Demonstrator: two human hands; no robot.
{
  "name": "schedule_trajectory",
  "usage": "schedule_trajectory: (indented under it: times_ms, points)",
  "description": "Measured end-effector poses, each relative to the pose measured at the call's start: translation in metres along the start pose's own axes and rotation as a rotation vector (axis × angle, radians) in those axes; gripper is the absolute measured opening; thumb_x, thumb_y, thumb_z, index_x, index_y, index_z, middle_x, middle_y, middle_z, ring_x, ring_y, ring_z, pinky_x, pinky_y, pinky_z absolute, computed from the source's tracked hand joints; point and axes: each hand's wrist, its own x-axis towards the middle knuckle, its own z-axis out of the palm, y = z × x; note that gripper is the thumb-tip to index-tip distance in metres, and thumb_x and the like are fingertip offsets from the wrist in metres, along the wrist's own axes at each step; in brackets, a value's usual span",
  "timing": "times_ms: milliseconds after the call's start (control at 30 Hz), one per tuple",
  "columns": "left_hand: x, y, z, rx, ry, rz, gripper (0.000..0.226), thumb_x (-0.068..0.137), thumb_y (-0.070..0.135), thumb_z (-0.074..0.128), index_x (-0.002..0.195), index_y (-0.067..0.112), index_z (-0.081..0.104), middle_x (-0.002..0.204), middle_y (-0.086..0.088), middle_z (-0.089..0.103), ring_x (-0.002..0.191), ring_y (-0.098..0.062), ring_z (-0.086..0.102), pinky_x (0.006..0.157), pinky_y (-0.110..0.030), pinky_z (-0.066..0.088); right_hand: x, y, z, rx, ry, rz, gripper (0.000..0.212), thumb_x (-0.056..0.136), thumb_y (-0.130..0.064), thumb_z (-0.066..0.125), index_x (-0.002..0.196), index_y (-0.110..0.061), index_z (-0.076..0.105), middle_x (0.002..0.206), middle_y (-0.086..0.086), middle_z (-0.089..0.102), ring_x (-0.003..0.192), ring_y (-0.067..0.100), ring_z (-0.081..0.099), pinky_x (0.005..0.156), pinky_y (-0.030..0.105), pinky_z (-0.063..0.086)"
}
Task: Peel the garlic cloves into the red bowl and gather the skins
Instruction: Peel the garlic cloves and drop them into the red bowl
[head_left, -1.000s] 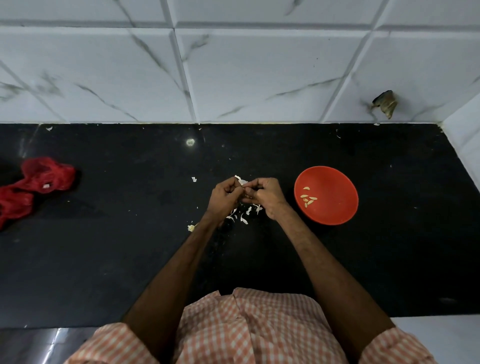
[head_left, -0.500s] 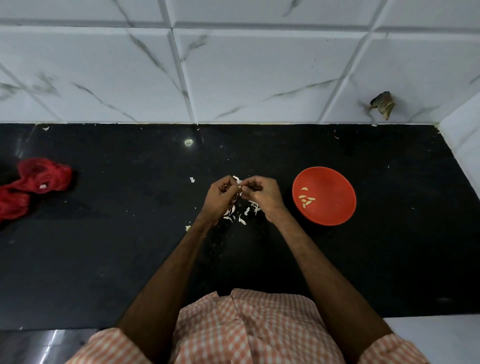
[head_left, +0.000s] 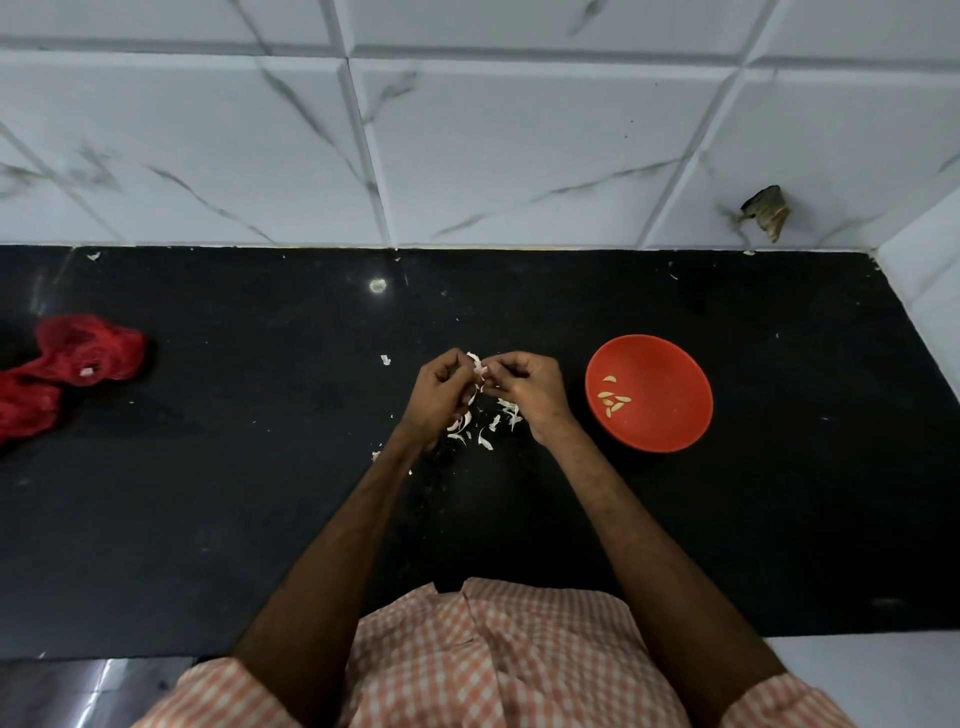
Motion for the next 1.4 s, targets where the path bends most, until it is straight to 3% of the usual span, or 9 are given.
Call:
schedule_trajectory:
  times_ms: [167,267,433,633,800,1100,1167,1267,1400]
  points:
    - [-0.002,-0.006,-0.004,-0.007,0.018,-0.017,0.021,0.101,0.005,0.046,0.08,0.006,0.05,0.056,-0.002,0.042,0.04,-0.007,0.03,0.036,-0.018,0.025,0.002,-0.001,-0.002,0.069,0.059,0.037,0.015,0.096,0.001,0.06,0.094,-0.008,0.071,0.084,0.008,0.07,0.076,0.012,0.067,0.073,0.026,0.061]
    - [-0.001,-0.011,-0.005,0.138,0.042,-0.031,0.025,0.099,0.006,0.043,0.075,0.002,0.051,0.054,-0.004,0.044,0.039,-0.008,0.034,0.04,-0.02,0.028,0.002,0.0,-0.004,0.079,0.063,0.038,0.014,0.096,0.0,0.061,0.094,-0.01,0.071,0.083,0.007,0.07,0.075,0.009,0.067,0.076,0.027,0.061]
    - [0.001,-0.018,-0.005,0.445,0.07,0.045,0.045,0.103,0.04,0.047,0.068,0.015,0.058,0.057,0.002,0.053,0.049,-0.009,0.044,0.051,-0.028,0.037,0.0,0.001,-0.002,0.013,0.097,-0.003,0.012,0.095,0.001,0.062,0.094,-0.008,0.071,0.087,0.009,0.071,0.079,0.011,0.07,0.071,0.024,0.06]
    - [0.008,-0.013,0.003,0.626,-0.004,0.236,0.019,0.102,0.031,0.053,0.086,0.02,0.057,0.07,0.006,0.059,0.061,-0.012,0.053,0.06,-0.033,0.045,-0.001,0.0,0.0,-0.121,0.148,-0.059,0.017,0.093,0.0,0.065,0.086,-0.015,0.071,0.091,0.01,0.073,0.085,0.022,0.074,0.071,0.03,0.062]
    - [0.012,-0.012,0.004,0.574,-0.049,0.176,0.025,0.1,0.017,0.057,0.075,0.021,0.054,0.067,0.005,0.056,0.062,-0.01,0.049,0.062,-0.03,0.04,0.0,0.001,-0.002,-0.515,0.159,-0.169,0.006,0.093,-0.007,0.065,0.091,-0.009,0.07,0.08,-0.005,0.068,0.073,0.009,0.068,0.066,0.025,0.059]
    - [0.005,-0.002,0.01,0.166,-0.148,0.011,0.023,0.103,0.007,0.049,0.083,0.003,0.06,0.066,0.0,0.052,0.057,-0.005,0.047,0.058,-0.019,0.039,-0.003,-0.019,-0.004,-1.066,0.049,-0.359,0.021,0.105,-0.021,0.045,0.084,-0.018,0.046,0.084,0.0,0.051,0.073,0.012,0.047,0.067,0.028,0.033]
    - [0.007,-0.002,0.007,0.15,-0.144,0.01,0.023,0.103,0.01,0.05,0.085,0.001,0.062,0.067,0.0,0.053,0.058,-0.005,0.048,0.059,-0.019,0.041,-0.002,-0.021,-0.004,-1.064,0.076,-0.331,0.024,0.105,-0.024,0.046,0.081,-0.018,0.045,0.08,-0.002,0.051,0.069,0.013,0.046,0.064,0.027,0.032]
    - [0.009,-0.004,0.005,0.193,-0.118,0.039,0.027,0.097,0.025,0.055,0.08,0.007,0.063,0.069,-0.006,0.055,0.063,-0.015,0.049,0.064,-0.033,0.041,0.002,-0.016,-0.002,-0.916,0.097,-0.203,0.035,0.104,-0.031,0.049,0.071,-0.019,0.046,0.068,-0.005,0.051,0.059,0.009,0.047,0.055,0.026,0.032]
    - [0.009,-0.006,0.003,0.266,-0.054,0.046,0.035,0.097,0.029,0.056,0.08,0.0,0.062,0.064,-0.001,0.053,0.058,-0.012,0.045,0.057,-0.029,0.036,0.002,-0.008,0.001,-0.652,0.116,-0.198,0.026,0.096,-0.029,0.065,0.074,-0.018,0.057,0.069,-0.005,0.06,0.059,0.002,0.056,0.056,0.016,0.042]
